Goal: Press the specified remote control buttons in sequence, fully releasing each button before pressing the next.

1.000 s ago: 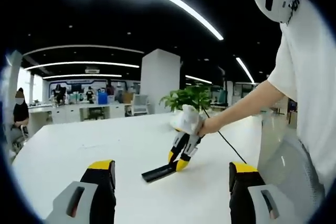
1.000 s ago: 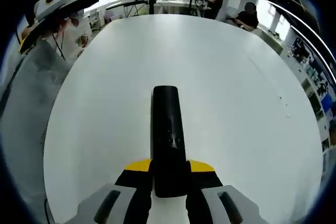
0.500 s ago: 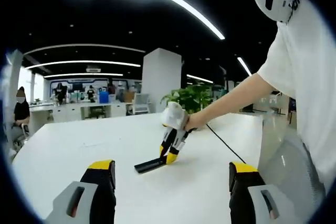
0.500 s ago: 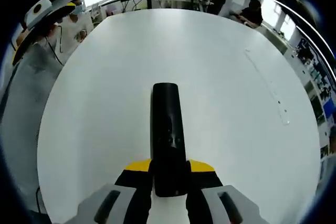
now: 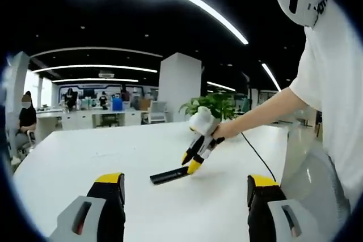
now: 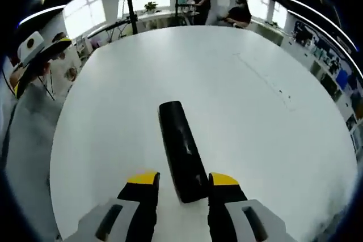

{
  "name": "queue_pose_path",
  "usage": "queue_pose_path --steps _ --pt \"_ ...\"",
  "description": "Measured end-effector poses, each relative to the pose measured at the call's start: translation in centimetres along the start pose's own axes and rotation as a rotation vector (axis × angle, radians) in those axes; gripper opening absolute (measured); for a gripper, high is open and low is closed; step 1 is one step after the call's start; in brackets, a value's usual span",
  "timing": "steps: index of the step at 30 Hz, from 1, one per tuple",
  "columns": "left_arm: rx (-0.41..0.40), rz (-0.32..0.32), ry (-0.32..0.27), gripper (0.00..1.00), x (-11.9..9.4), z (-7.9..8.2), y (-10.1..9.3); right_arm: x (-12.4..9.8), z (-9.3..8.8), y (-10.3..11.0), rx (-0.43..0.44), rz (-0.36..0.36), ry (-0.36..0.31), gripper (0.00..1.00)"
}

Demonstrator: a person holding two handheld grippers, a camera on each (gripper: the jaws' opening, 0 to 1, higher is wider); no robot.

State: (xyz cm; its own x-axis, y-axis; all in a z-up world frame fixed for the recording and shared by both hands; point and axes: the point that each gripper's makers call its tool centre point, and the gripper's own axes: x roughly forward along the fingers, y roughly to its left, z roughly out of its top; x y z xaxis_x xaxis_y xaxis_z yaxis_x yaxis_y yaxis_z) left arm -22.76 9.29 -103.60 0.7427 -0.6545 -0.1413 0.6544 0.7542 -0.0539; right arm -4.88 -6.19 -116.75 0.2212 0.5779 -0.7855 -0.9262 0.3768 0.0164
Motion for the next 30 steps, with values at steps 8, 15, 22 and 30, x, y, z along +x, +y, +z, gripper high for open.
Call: queue_pose_path --steps 8,15,22,30 --pt "-0.006 -0.009 0.007 0.92 0.0 -0.2 -0.3 -4.2 -0.5 1.0 0.211 -0.168 -0.215 0.68" --pt "-0.003 -0.007 -0.002 0.92 0.2 0.2 0.0 -7.7 -0.5 2.9 0.313 -0.261 -0.361 0.88" --pt "-0.012 0.000 -0.018 0.92 0.2 0.5 0.2 -11.8 -0.7 5.3 0.354 -0.351 -0.438 0.98" --pt "-0.022 0.015 -0.037 0.92 0.1 0.8 0.3 -15.8 -1.5 8.0 0.385 -0.437 -0.507 0.99"
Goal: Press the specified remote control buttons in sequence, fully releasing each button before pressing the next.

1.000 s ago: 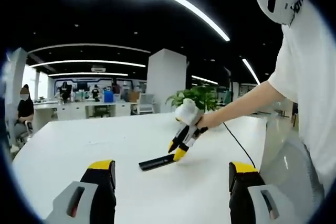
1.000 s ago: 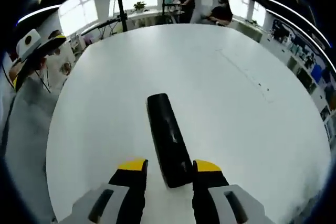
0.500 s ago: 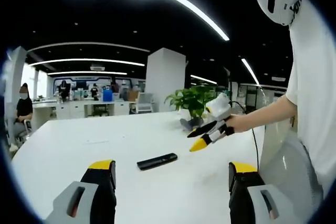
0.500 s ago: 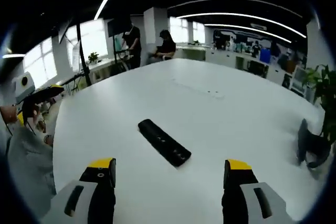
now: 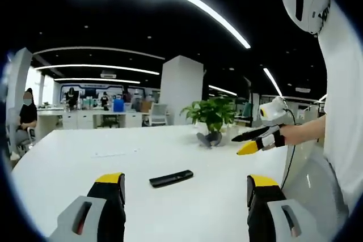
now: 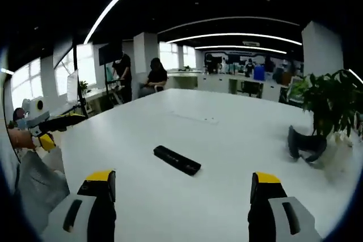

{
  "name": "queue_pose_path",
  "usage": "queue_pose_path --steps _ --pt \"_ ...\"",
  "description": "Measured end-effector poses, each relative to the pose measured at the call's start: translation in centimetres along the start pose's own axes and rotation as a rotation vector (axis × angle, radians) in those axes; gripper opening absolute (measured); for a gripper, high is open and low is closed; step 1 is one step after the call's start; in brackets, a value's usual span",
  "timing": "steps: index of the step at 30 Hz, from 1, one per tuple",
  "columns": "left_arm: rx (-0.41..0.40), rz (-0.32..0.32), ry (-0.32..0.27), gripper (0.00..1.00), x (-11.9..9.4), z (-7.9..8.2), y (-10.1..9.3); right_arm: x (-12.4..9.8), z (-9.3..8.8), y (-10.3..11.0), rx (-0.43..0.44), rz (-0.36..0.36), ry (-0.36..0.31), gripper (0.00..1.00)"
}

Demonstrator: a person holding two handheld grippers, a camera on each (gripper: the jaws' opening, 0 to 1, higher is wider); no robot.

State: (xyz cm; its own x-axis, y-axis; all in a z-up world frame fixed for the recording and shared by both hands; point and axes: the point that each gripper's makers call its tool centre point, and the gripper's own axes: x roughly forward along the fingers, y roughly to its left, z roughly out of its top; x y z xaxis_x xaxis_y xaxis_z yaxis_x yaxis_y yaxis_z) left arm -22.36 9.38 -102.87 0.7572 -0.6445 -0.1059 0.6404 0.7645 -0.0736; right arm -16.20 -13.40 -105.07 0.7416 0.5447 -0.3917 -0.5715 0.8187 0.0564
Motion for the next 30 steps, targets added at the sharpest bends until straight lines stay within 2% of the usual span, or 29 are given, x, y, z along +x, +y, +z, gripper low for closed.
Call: queue_pose_path --steps 8,12,14,17,23,26,30 --pt "-0.004 0.024 -0.017 0.92 -0.8 -0.3 0.9 -4.0 0.6 0.4 0.046 -0.042 -0.066 0.99" --pt "-0.004 0.041 -0.041 0.92 -1.3 -0.2 0.9 -5.8 0.9 -0.1 0.074 -0.094 -0.100 0.99" --pt "-0.008 0.052 -0.055 0.92 -1.5 0.3 0.8 -6.5 0.7 0.0 0.079 -0.108 -0.090 0.99" --pt "-0.022 0.067 -0.085 0.92 -1.8 1.5 0.4 -7.7 1.0 0.2 0.084 -0.127 -0.115 0.99" --pt "0.023 0.075 -0.093 0.92 -2.2 2.5 -0.9 -10.1 2.6 -0.2 0.088 -0.180 -0.210 0.99" --pt "0.023 0.073 -0.111 0.92 -2.3 3.1 -1.5 -10.8 3.1 0.1 0.088 -0.177 -0.247 0.99" --pt "0.049 0.082 -0.116 0.92 -2.4 3.7 -2.1 -11.1 3.4 0.9 0.070 -0.172 -0.258 0.99"
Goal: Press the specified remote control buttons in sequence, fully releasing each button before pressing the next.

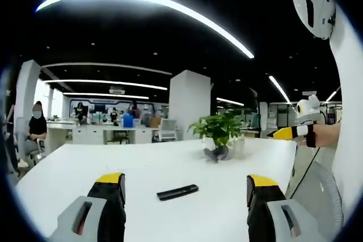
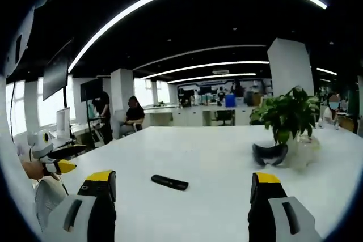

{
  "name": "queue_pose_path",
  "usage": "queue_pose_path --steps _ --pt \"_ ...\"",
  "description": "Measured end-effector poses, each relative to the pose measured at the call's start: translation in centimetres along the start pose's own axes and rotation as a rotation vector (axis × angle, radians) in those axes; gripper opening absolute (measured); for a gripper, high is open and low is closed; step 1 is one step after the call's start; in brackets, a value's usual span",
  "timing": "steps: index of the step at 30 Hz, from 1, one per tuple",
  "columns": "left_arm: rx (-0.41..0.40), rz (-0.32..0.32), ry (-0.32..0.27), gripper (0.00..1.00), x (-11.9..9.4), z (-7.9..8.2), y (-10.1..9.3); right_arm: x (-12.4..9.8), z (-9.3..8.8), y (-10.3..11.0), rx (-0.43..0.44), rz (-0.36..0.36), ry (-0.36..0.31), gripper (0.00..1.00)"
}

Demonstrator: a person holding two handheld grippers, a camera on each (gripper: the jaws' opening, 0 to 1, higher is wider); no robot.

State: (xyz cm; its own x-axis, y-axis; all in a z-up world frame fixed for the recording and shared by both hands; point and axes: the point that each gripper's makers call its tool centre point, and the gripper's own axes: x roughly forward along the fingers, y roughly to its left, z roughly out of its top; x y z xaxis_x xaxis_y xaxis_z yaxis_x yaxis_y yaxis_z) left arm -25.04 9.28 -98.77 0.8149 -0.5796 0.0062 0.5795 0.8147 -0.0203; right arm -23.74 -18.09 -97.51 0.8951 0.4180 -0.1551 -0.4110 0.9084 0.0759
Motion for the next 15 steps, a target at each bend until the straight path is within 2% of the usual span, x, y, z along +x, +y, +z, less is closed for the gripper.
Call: queue_pose_path --steps 7,15 --pt "0.025 0.028 -0.024 0.91 -1.2 1.2 -0.2 -0.7 0.1 0.8 0.005 0.019 -0.013 0.99" --pt "0.018 0.055 -0.029 0.91 -2.1 1.6 -0.6 -1.3 -0.2 1.4 -0.008 0.033 -0.012 0.99"
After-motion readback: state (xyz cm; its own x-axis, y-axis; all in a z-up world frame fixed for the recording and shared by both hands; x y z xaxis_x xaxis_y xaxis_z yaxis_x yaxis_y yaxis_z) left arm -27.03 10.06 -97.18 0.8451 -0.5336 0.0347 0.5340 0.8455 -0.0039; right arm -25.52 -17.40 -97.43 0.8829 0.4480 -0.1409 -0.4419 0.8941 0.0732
